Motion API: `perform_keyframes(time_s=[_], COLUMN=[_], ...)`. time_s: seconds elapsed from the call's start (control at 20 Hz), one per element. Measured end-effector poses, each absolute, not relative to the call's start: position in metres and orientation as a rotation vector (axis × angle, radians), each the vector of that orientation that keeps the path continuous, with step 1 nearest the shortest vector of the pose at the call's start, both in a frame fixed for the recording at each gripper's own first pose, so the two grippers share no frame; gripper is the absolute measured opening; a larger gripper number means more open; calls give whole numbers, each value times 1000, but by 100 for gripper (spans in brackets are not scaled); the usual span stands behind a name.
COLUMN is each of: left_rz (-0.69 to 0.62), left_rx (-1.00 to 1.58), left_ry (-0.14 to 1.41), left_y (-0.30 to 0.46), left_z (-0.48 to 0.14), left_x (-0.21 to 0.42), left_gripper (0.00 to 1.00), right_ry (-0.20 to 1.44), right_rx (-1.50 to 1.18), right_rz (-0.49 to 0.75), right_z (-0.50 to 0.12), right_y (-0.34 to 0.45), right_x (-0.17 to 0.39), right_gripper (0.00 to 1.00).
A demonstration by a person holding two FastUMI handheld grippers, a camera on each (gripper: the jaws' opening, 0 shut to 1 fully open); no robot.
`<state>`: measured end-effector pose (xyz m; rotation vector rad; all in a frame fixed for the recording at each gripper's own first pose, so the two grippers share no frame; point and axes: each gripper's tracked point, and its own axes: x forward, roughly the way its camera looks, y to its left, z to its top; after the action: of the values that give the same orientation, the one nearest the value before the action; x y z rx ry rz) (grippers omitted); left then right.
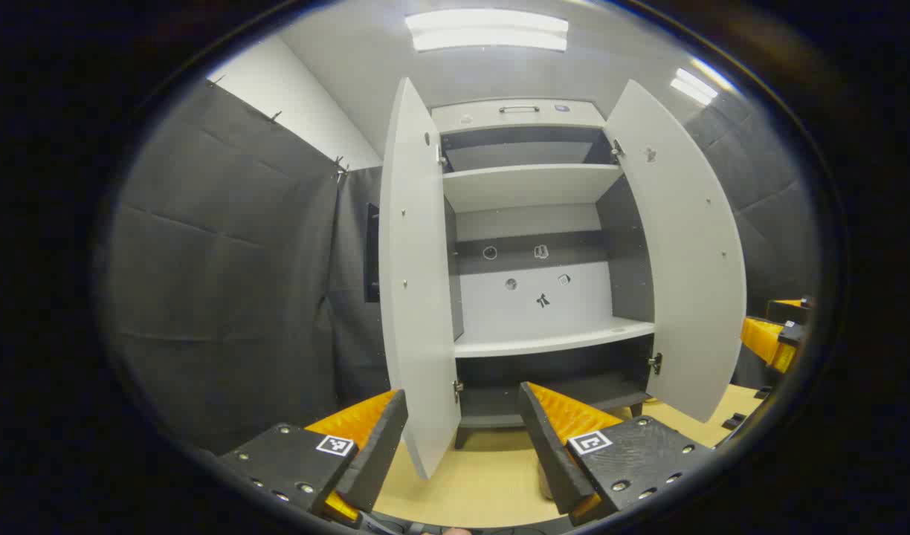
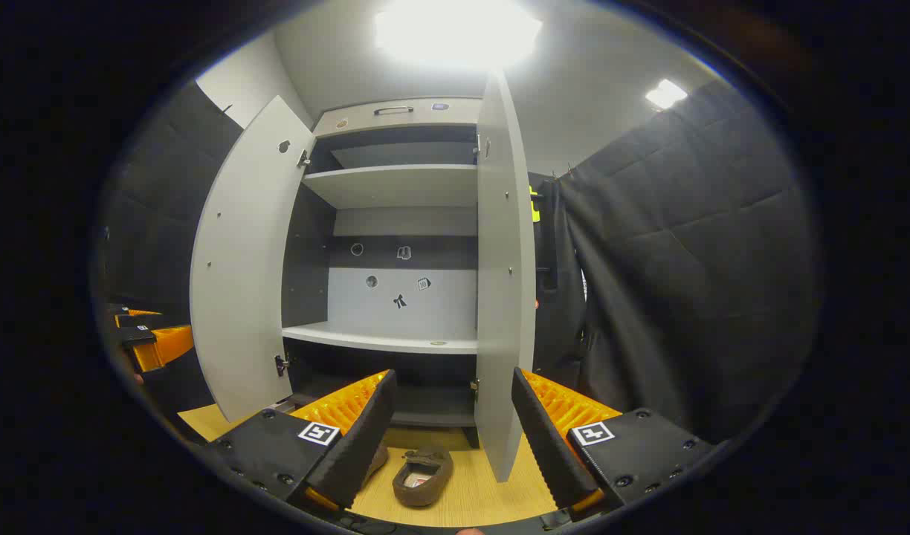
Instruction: Grab one shoe with the right hand and put it into the shoe cabinet, grab the other shoe with the left hand and put it into the shoe cabinet; then close the right door with the right hand and the left door with the left hand.
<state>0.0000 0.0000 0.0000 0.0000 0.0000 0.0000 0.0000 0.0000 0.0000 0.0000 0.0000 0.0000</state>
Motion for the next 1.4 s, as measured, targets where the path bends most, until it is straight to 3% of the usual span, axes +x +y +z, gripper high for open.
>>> perform_keyframes(time_s=[0.05,0.1,0.25,0.3,0.35,0.75,1.4], left_rz=[1,2,2,1,0,0,-55], left_rx=[1,1,4,6,8,24,-16], left_ry=[-1,-3,-6,-8,-10,-32,-27], left_y=[0,0,0,0,-1,0,19], left_z=[1,1,2,3,4,8,-4], left_x=[0,-1,-1,-2,-1,-2,-1], left_gripper=[95,88,88,95,88,88,88], right_ry=[0,0,-4,-6,-6,0,230], right_rx=[0,0,-3,-3,-5,-14,-40], right_rz=[2,3,9,11,13,32,70], right_z=[0,0,2,2,2,1,-74], right_y=[0,1,3,3,4,15,66], right_x=[0,0,2,2,3,8,44], right_gripper=[97,96,97,97,97,96,97])
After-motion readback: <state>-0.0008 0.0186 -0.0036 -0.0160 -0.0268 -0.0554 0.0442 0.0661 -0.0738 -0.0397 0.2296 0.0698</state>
